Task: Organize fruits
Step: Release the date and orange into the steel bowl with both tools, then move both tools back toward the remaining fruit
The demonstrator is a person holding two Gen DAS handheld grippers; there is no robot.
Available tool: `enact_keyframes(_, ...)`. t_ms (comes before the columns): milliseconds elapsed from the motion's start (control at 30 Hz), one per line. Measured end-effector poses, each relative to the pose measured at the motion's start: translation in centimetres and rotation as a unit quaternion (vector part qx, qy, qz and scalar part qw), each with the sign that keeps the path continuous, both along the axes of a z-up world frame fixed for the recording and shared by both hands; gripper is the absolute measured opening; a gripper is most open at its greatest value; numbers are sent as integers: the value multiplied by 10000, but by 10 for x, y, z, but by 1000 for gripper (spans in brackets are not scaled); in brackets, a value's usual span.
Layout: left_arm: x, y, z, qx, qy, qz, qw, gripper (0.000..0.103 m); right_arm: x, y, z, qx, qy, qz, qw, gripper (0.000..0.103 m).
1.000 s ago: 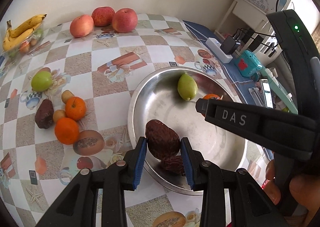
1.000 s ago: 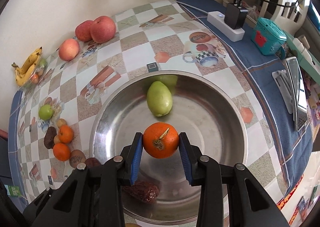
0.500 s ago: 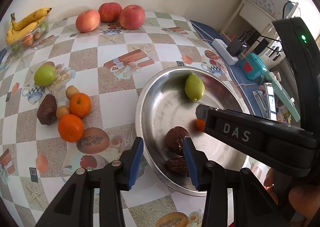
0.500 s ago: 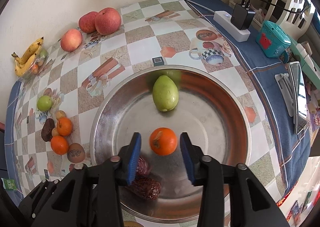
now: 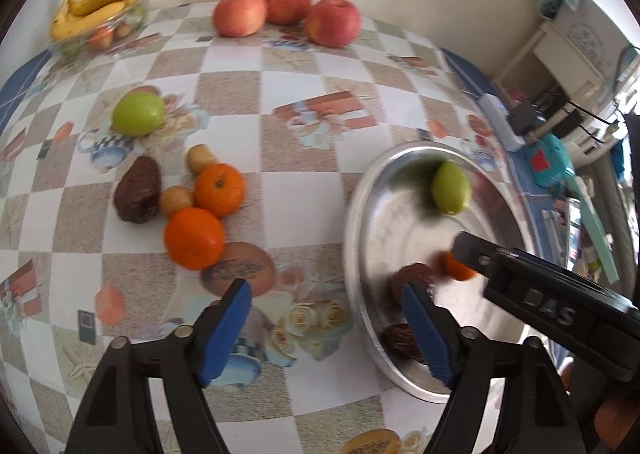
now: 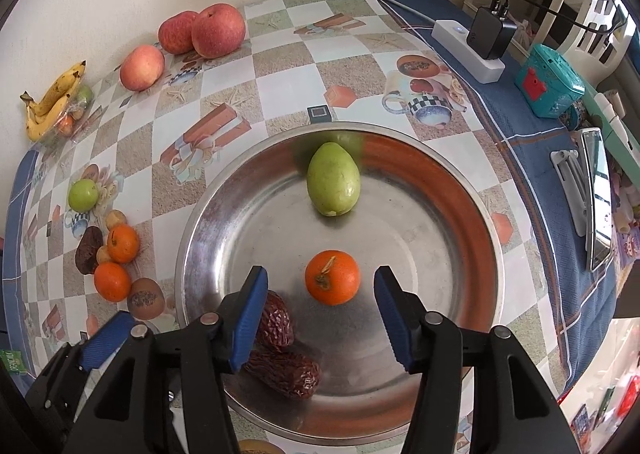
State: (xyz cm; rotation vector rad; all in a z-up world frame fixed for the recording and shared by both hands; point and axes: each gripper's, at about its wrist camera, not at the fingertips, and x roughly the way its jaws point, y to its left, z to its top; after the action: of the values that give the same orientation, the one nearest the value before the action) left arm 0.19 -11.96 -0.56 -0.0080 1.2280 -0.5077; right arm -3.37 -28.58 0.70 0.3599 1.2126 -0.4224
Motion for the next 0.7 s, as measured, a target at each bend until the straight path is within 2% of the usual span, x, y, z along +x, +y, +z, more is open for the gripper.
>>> enact_keyframes(67, 3, 6, -2, 4, 62, 147, 9999, 86, 0, 0, 0, -7, 7, -11, 10000, 67)
enact_keyframes(300, 13, 26, -3, 123, 113, 672, 9976, 87, 1, 1, 0, -46, 42, 34, 10000, 67)
enact_keyframes(333, 14, 29, -3, 146, 103, 762, 9969, 89, 1, 1, -1, -52, 50, 45, 10000, 67)
enact_keyframes(400, 17, 36, -1, 186, 70, 936, 9954, 98, 2, 2, -1, -62, 58, 64, 9999, 67)
enact_keyframes(433, 19, 41, 0, 191, 41, 1058, 9942, 101, 2, 3, -1, -69, 62, 75, 9999, 67)
enact_keyframes(567, 24, 59, 3, 235, -3, 1503, 9884, 101, 3, 6, -1, -104, 83, 144, 9998, 67)
enact_keyframes(700, 30, 85, 7, 380, -80, 2102, 9769, 103, 4, 10, -1, -140, 95, 221, 9996, 67)
